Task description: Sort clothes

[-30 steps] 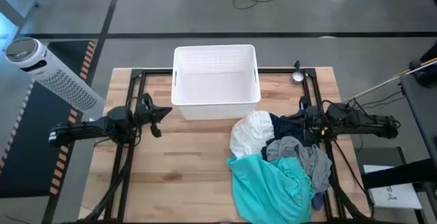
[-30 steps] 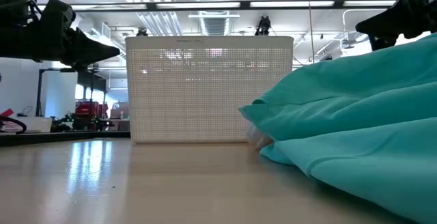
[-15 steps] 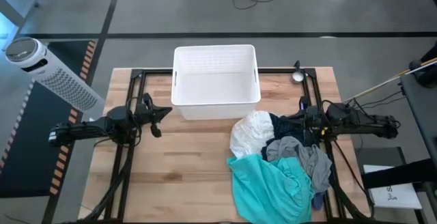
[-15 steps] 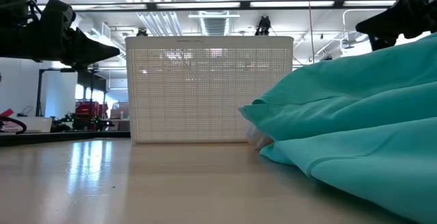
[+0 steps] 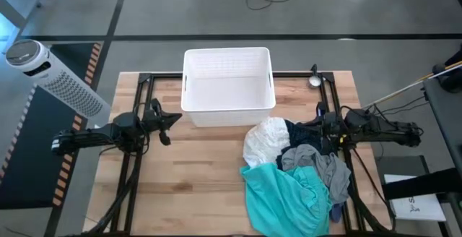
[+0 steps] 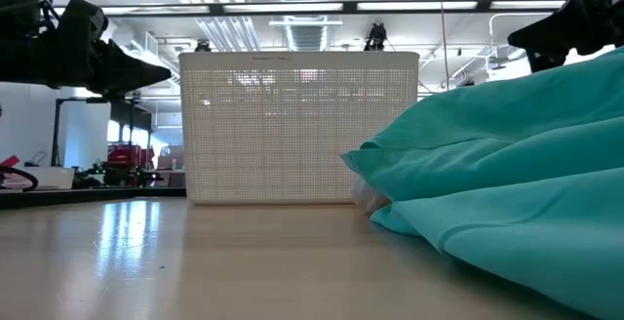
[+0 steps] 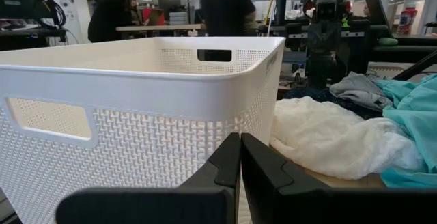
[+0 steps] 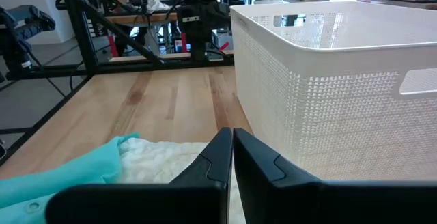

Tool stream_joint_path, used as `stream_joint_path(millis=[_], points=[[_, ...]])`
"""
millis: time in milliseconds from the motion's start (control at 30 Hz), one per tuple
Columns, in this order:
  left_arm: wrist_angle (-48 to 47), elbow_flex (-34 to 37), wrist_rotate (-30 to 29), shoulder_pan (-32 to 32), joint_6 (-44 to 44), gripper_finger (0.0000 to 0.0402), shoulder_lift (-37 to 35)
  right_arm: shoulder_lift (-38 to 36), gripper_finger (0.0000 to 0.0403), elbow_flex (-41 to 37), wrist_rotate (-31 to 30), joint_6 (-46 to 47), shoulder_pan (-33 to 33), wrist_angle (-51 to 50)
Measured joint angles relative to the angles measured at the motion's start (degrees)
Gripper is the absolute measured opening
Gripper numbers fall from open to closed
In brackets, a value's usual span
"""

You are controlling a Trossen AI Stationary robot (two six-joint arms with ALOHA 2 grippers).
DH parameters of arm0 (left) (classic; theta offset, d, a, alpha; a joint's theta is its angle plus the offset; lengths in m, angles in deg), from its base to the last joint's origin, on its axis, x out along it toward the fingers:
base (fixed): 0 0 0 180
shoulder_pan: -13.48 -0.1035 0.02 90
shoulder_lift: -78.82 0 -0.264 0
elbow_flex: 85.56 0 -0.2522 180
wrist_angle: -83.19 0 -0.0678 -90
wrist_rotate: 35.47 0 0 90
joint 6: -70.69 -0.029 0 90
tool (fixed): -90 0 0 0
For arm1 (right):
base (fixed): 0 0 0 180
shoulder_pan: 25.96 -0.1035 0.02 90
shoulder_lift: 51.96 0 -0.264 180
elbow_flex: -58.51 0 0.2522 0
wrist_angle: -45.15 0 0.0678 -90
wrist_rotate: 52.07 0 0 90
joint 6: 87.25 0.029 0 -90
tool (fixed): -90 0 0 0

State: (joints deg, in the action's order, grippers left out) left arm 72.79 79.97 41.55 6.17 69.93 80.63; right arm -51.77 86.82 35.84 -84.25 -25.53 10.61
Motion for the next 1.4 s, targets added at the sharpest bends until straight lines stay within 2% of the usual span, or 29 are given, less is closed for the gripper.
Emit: stream_joint_path(millis=[100, 300, 433, 633, 933, 1000, 1200, 1400], points=[[0.0, -0.01, 0.0, -0.01, -1.01, 0.0, 0.0, 0.01, 0.0, -0.01, -0.02, 0.0, 0.0, 0.0], [0.06, -0.02, -0.63, -0.07, -22.94, 0.0, 0.0, 0.01, 0.0, 0.01, -0.01, 0.0, -0.01, 0.0], [0.23, -0.02, -0.63, -0.07, -26.76, 0.0, -0.02, -0.01, 0.0, -0.01, -0.02, 0.0, -0.02, 0.0], [0.64, -0.02, -0.28, -0.07, -21.12, 0.0, -0.02, -0.01, 0.0, 0.01, -0.02, 0.0, -0.02, 0.0], [1.5, 0.0, 0.46, -0.07, 0.83, 0.0, 0.0, 0.01, 0.0, -0.01, -0.02, 0.0, 0.0, 0.0], [3.23, 0.0, 2.06, -0.08, 1.39, 0.0, -0.02, 0.01, 0.0, 0.0, -0.02, 0.0, -0.02, 0.0], [12.7, -0.02, 15.8, -0.07, 1.11, 0.0, -0.02, 0.01, 0.0, 0.01, -0.02, 0.0, -0.02, 0.0], [18.08, -0.02, 17.09, 0.02, -0.11, 0.0018, -0.02, -0.01, 0.0, 0.0, -0.02, 0.0, -0.01, 0.02]])
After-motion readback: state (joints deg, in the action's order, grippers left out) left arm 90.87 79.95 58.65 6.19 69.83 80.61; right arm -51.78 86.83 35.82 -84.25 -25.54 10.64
